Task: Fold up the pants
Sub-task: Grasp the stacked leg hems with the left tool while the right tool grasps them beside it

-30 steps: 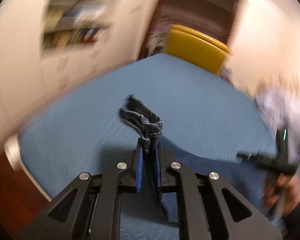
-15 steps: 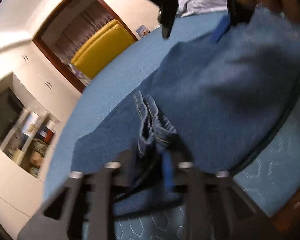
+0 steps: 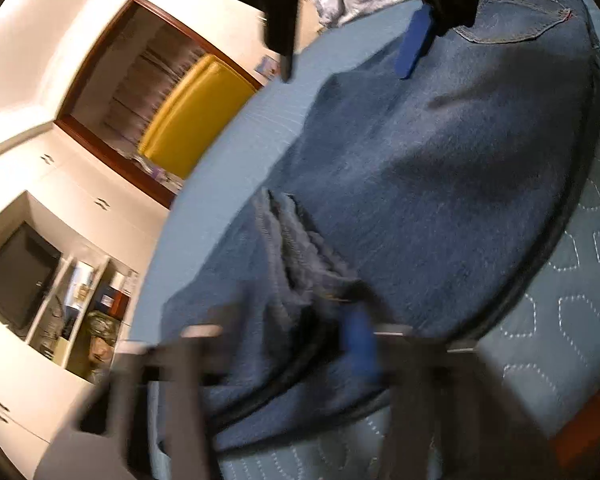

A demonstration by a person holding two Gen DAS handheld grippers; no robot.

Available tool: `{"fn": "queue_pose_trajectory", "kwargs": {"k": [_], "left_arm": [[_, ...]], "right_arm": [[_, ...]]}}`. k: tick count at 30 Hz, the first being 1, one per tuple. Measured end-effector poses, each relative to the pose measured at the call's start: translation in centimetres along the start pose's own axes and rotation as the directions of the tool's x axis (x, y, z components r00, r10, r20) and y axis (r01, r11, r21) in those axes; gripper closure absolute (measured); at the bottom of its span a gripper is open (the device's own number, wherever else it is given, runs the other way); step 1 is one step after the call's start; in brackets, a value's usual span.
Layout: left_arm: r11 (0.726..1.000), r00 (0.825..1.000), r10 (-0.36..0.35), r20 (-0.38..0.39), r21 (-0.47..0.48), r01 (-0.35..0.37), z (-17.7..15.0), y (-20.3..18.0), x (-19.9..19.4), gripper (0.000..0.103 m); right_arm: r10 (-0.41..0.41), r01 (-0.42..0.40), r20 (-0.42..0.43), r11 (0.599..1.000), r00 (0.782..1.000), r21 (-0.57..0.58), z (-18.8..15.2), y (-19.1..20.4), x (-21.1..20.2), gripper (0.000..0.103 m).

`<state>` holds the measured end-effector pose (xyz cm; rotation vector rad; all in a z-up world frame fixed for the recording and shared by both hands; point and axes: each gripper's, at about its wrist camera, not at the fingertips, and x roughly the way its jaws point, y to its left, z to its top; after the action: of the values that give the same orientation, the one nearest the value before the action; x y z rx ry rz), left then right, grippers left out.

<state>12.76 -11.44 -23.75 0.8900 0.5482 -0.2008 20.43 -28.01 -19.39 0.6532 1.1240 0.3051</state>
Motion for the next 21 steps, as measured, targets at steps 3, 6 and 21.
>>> {"fn": "queue_pose_trajectory", "kwargs": {"k": [3, 6, 21], "left_arm": [[0.996, 0.999, 0.006, 0.037, -0.092, -0.003, -0.2, 2.0, -0.7, 0.092], [0.987, 0.998, 0.005, 0.063, -0.160, 0.005, -0.5, 3.8, -1.8, 0.092], [0.983, 0.990, 0.009, 0.139, -0.180, 0.017, -0.4, 6.2, -4.2, 0.092]], "right_arm": [[0.067, -0.064, -0.061, 0.997, 0.996, 0.041, 0.3, 0.4, 1.0, 0.024], [0.170, -0.153, -0.161, 0.982, 0.972, 0.113, 0.6, 1.0, 3.3, 0.021], [0.194, -0.175, -0.248, 0.980, 0.949, 0.095, 2.3, 7.1, 10.8, 0.059]]}}
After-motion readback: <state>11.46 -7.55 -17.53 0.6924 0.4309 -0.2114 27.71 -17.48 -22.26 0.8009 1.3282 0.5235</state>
